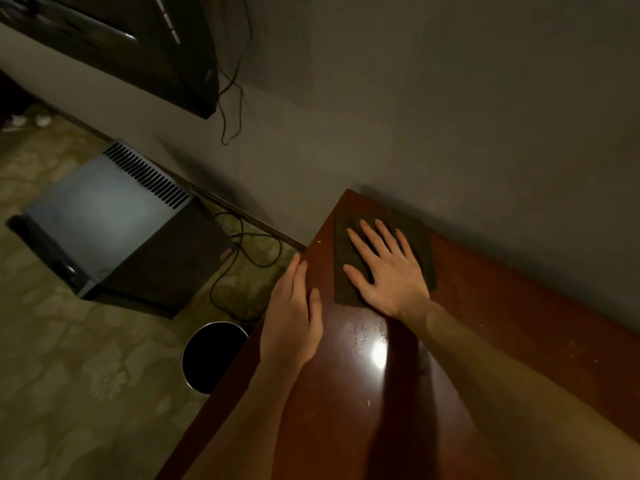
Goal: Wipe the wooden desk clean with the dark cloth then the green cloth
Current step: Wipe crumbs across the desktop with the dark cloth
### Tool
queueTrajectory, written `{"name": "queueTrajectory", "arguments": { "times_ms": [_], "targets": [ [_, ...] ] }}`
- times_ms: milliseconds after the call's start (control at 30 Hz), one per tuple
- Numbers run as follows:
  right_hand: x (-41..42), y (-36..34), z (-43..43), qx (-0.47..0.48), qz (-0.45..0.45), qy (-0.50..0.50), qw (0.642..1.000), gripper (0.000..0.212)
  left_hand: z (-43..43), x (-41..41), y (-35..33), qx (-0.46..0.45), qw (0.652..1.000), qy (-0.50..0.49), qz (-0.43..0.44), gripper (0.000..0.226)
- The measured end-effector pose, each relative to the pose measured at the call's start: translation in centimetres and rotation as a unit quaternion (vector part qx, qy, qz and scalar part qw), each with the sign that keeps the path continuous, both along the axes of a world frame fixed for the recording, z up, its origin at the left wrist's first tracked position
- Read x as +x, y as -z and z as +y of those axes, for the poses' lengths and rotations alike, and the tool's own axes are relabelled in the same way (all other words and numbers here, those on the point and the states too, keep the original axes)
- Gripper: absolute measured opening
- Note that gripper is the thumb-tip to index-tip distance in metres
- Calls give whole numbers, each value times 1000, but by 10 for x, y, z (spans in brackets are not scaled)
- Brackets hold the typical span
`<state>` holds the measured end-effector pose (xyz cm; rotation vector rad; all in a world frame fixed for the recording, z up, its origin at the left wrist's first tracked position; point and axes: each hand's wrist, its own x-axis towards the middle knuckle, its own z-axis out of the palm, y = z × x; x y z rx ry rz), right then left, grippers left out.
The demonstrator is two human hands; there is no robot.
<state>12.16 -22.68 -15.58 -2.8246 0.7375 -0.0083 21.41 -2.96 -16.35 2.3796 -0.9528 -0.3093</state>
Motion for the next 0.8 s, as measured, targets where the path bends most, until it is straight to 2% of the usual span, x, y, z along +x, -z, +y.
{"name": "queueTrajectory", "arguments": {
  "times_ms": [167, 267, 367, 467, 567, 633, 800],
  "targets": [
    [-30, 0, 41, 46, -126, 129, 983, 45, 0, 2, -3, -13, 999, -10, 28, 54],
    [-15, -6, 31, 140, -187, 195, 953, 45, 0, 3, -4, -24, 999, -10, 38, 54],
    [20, -12, 22, 200, -265, 229, 915, 36, 0, 3, -5, -33, 998, -13, 44, 56],
    [56, -14, 28, 240, -264, 174, 918, 34, 0, 2, -7, -42, 998, -12, 45, 60],
    [66, -6, 36, 203, -176, 26, 963, 35, 1, 2, -5, -56, 997, -14, 49, 64],
    [52, -3, 39, 177, -143, -42, 973, 37, 2, 3, -4, -60, 997, -15, 52, 64],
    [-32, -8, 70, 133, -86, -107, 982, 38, 2, 4, -5, -49, 998, -4, 38, 62]
  ]
}}
